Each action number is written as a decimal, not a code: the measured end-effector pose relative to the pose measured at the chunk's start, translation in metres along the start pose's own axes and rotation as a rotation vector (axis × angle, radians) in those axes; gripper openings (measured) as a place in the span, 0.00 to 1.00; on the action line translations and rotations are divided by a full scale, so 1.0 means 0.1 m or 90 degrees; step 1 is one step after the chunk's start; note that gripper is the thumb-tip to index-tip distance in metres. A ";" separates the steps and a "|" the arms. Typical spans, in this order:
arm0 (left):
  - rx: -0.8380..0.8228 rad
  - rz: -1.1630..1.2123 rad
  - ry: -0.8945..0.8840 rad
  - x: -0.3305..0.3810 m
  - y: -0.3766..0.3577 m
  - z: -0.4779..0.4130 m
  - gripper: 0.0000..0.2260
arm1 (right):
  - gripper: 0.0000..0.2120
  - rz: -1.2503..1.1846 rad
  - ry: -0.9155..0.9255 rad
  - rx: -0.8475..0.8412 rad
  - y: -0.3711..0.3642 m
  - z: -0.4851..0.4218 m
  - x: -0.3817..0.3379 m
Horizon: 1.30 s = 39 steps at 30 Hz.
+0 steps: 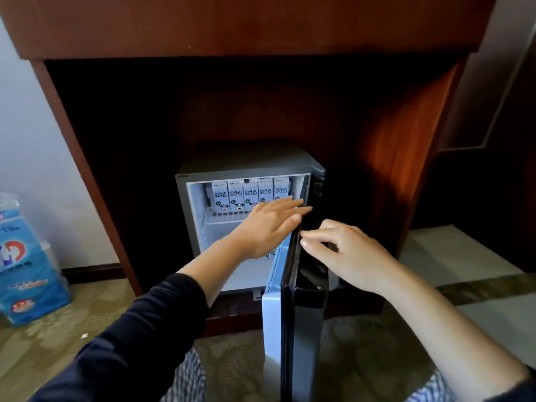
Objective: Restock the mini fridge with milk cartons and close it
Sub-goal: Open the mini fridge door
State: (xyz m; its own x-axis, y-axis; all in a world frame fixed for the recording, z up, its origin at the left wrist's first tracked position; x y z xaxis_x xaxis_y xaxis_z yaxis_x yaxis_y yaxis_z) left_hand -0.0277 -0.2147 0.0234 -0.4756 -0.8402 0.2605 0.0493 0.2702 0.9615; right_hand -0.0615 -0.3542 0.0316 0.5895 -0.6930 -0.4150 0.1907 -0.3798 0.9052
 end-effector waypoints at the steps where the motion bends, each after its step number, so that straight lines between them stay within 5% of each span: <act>1: -0.020 -0.007 -0.006 0.05 -0.01 -0.10 0.20 | 0.23 0.007 -0.016 -0.012 0.04 0.04 0.07; 9: -0.101 -0.058 -0.029 0.36 -0.18 -0.77 0.21 | 0.19 0.166 -0.144 -0.063 0.40 0.34 0.55; 18: -0.127 -0.103 0.067 0.47 -0.40 -1.43 0.24 | 0.18 0.385 -0.379 0.011 0.64 0.26 1.16; 25: -0.130 -0.133 0.130 0.27 -0.46 -1.78 0.26 | 0.24 0.358 -0.404 0.130 0.57 -0.16 1.71; 39: -0.051 -0.175 0.105 0.23 -0.52 -2.39 0.27 | 0.24 0.350 -0.426 0.169 0.80 -0.77 2.55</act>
State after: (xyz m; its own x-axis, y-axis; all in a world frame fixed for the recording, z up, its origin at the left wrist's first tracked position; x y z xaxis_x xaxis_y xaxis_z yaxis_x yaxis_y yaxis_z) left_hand 0.1684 -0.3606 0.0001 -0.3324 -0.9431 -0.0058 0.0107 -0.0099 0.9999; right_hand 0.1642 -0.5141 0.0050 -0.0511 -0.9983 0.0274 -0.2189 0.0379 0.9750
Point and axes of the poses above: each hand's wrist, its own z-axis away from the middle knuckle, its own y-axis out of the back of the hand, x = y × z, the point moved 6 cm from there along -z, towards the middle knuckle, and after that the axes turned 13 degrees about -x, right-handed, at the moved point
